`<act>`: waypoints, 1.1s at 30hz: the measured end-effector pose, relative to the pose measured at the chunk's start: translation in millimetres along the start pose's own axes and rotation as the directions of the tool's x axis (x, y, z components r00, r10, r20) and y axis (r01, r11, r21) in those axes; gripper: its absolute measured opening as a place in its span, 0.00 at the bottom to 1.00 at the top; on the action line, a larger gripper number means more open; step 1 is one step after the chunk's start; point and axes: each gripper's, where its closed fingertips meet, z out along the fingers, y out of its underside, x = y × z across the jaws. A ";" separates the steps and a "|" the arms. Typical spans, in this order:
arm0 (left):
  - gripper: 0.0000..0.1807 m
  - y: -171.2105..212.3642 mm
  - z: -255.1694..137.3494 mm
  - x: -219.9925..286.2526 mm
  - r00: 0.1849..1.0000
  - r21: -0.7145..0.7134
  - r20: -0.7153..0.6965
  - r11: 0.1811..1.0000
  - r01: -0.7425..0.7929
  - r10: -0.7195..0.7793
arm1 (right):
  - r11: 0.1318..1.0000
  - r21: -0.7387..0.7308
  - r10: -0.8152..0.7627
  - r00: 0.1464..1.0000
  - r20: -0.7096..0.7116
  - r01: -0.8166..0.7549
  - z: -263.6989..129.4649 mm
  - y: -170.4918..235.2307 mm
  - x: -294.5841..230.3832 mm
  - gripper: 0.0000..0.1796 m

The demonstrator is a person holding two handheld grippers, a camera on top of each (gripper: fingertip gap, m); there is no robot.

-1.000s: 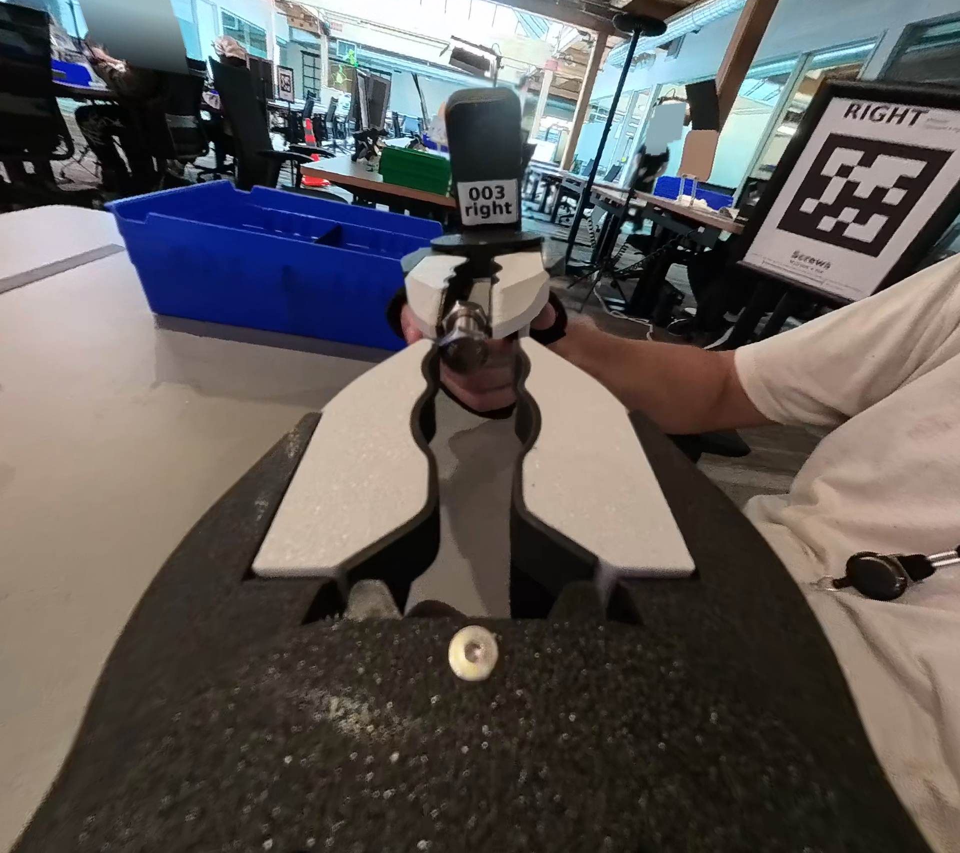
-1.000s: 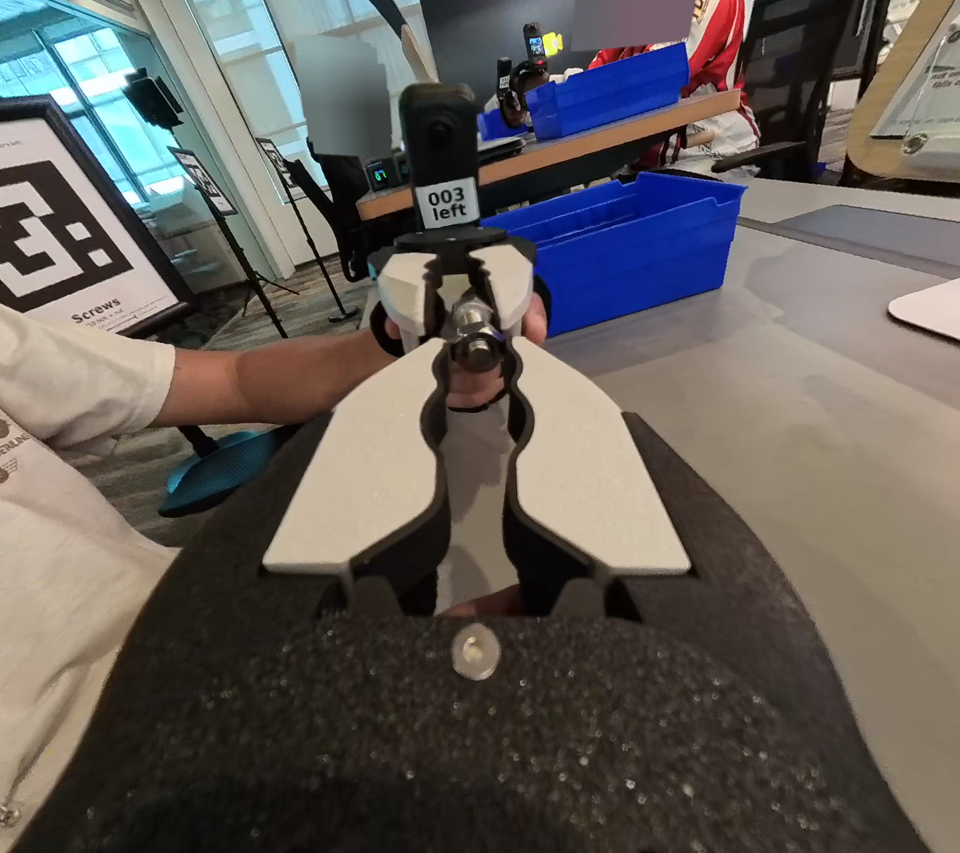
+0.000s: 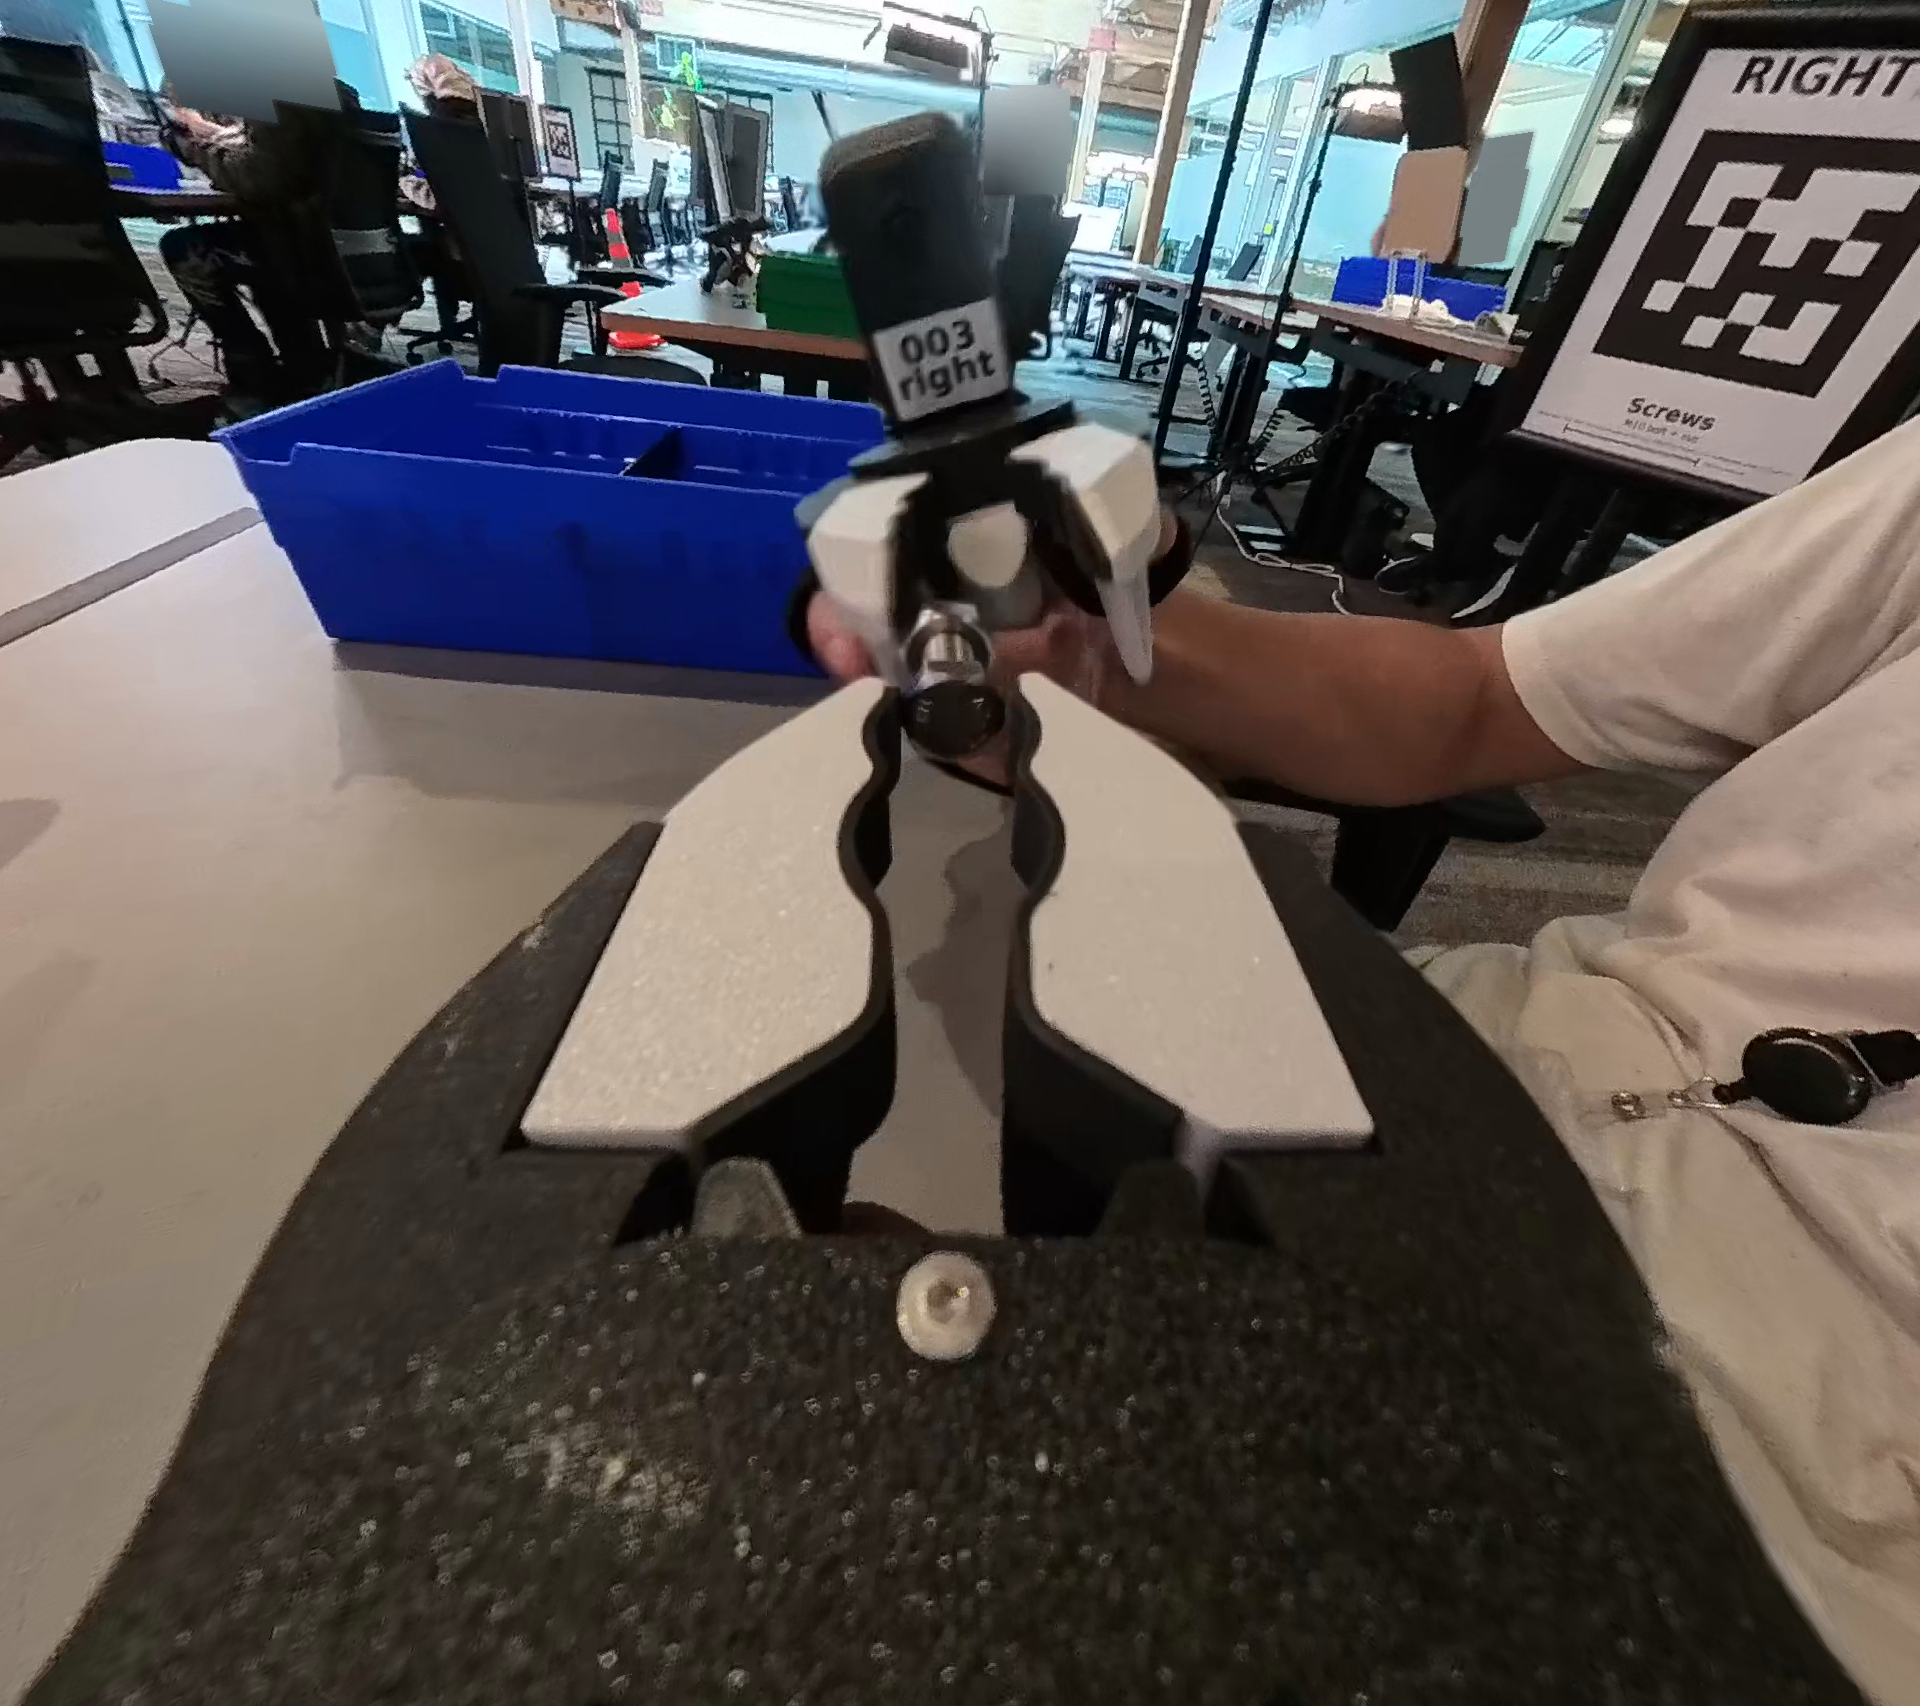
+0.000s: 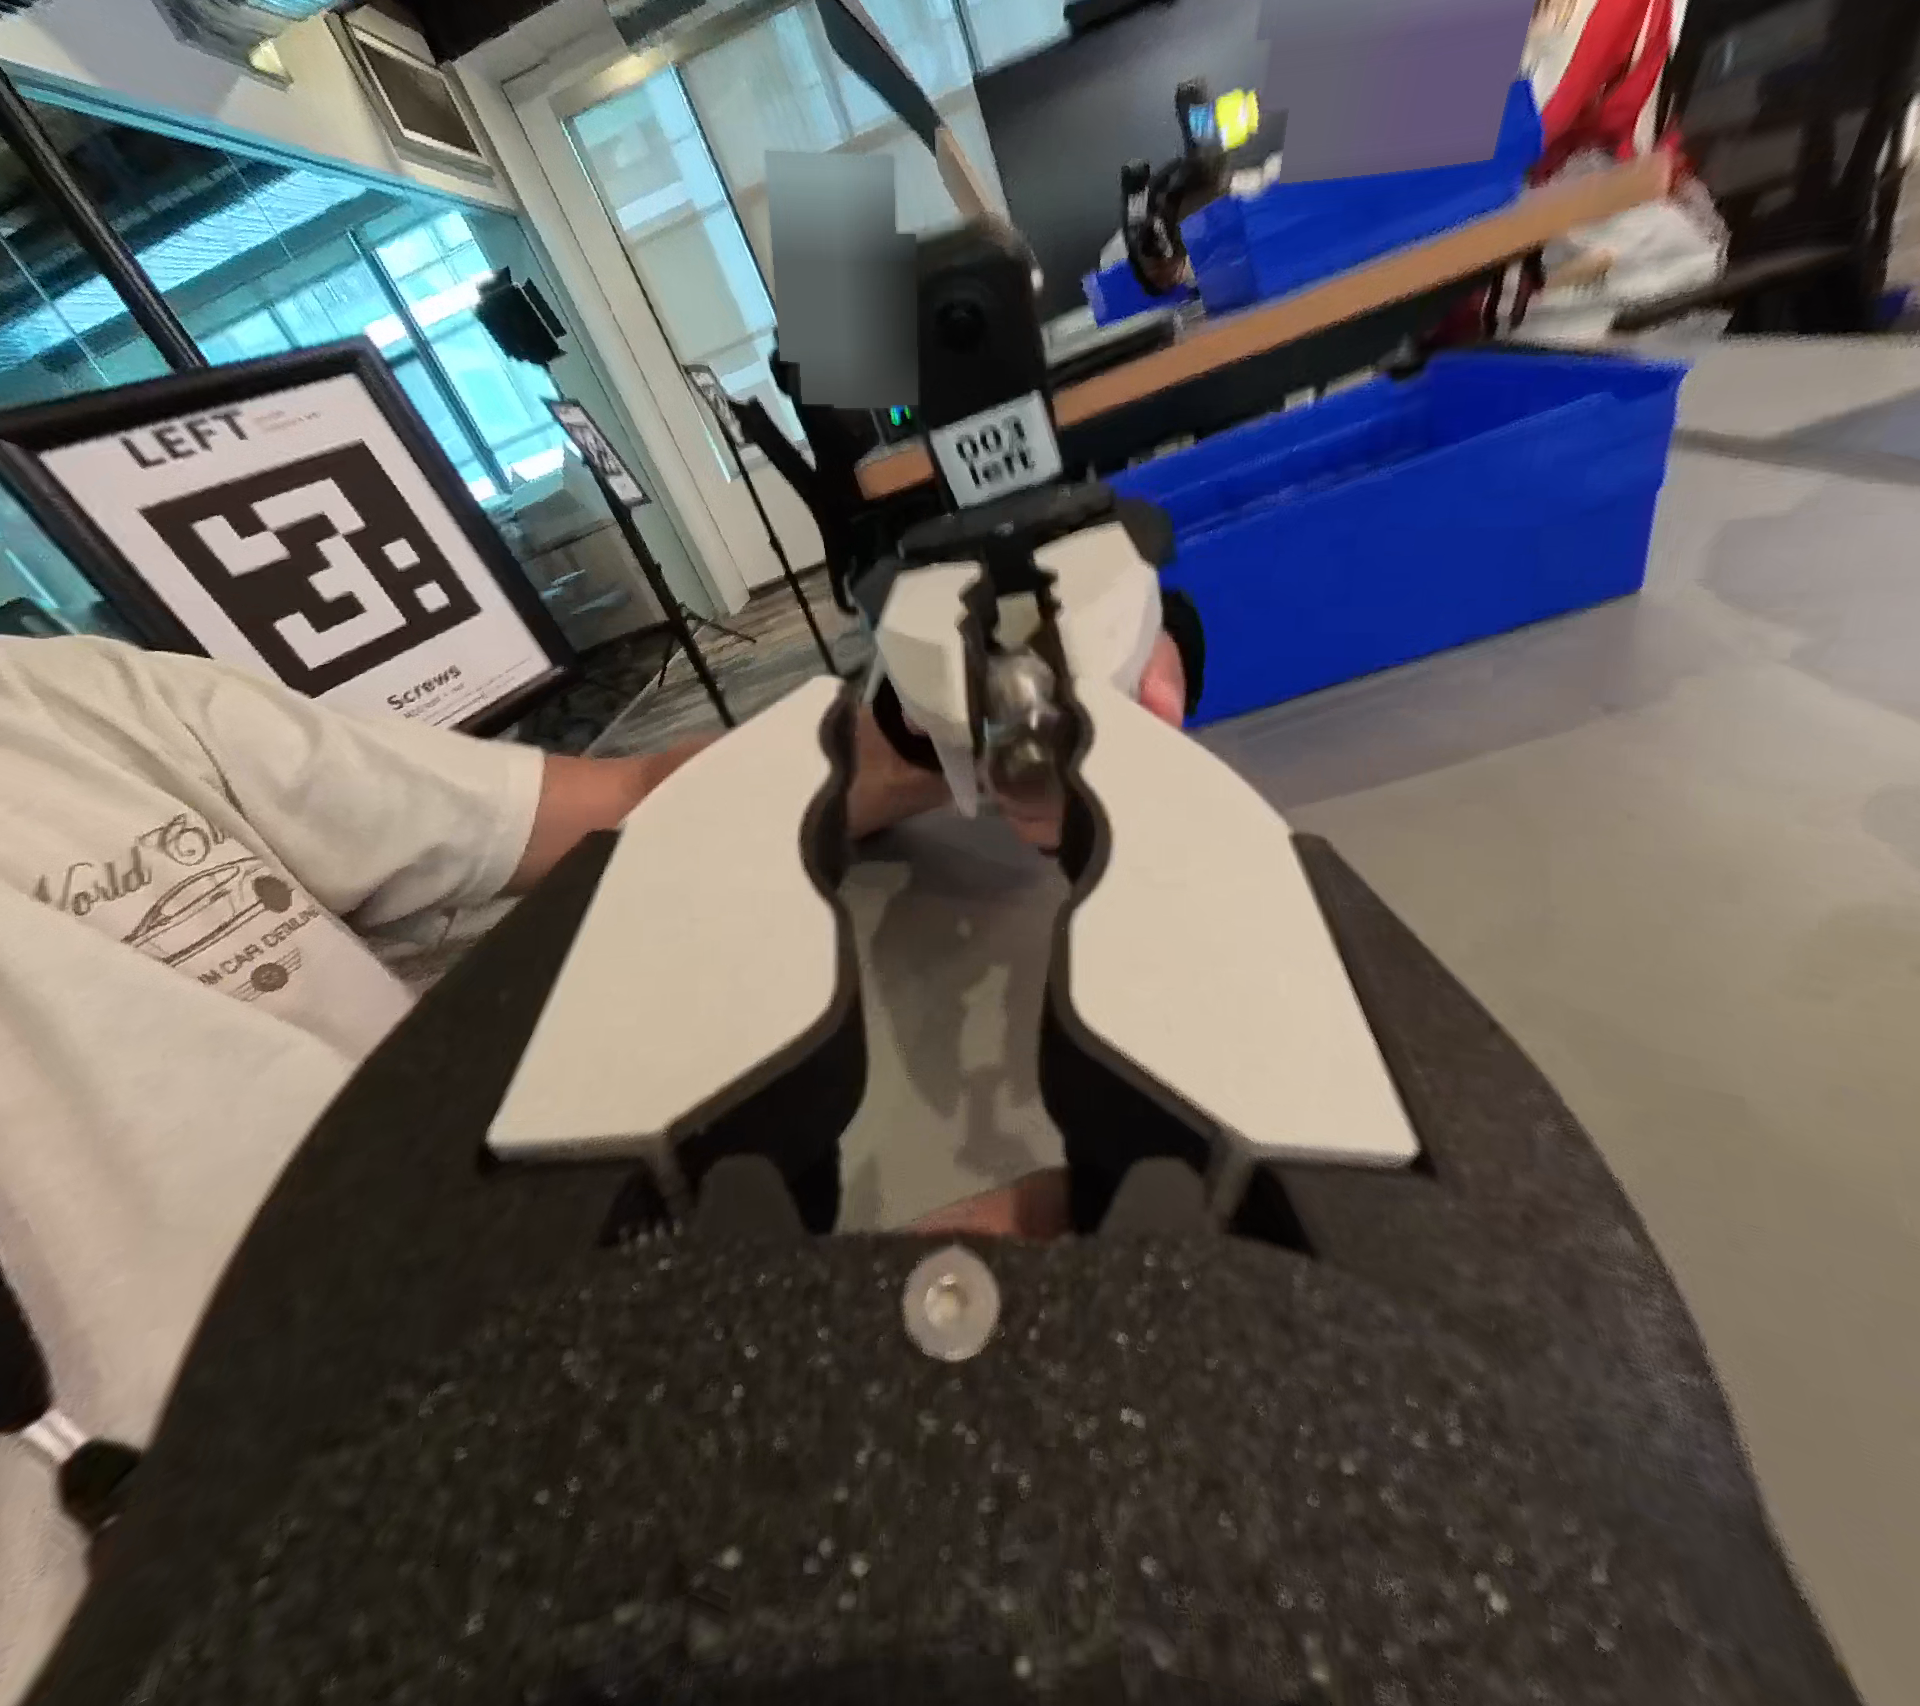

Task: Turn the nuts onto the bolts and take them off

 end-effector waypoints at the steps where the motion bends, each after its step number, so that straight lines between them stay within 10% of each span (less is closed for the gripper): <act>1: 0.10 2.0 0.6 -1.1 1.000 -0.010 0.006 1.000 -0.003 0.003 | 0.999 0.043 -0.016 1.000 0.009 0.016 -2.4 -7.0 -2.9 0.19; 33: 0.10 -0.8 -1.9 -0.8 0.999 0.012 -0.018 1.000 0.028 -0.028 | 0.990 -0.143 -0.034 0.994 -0.099 0.020 5.1 29.1 19.4 0.20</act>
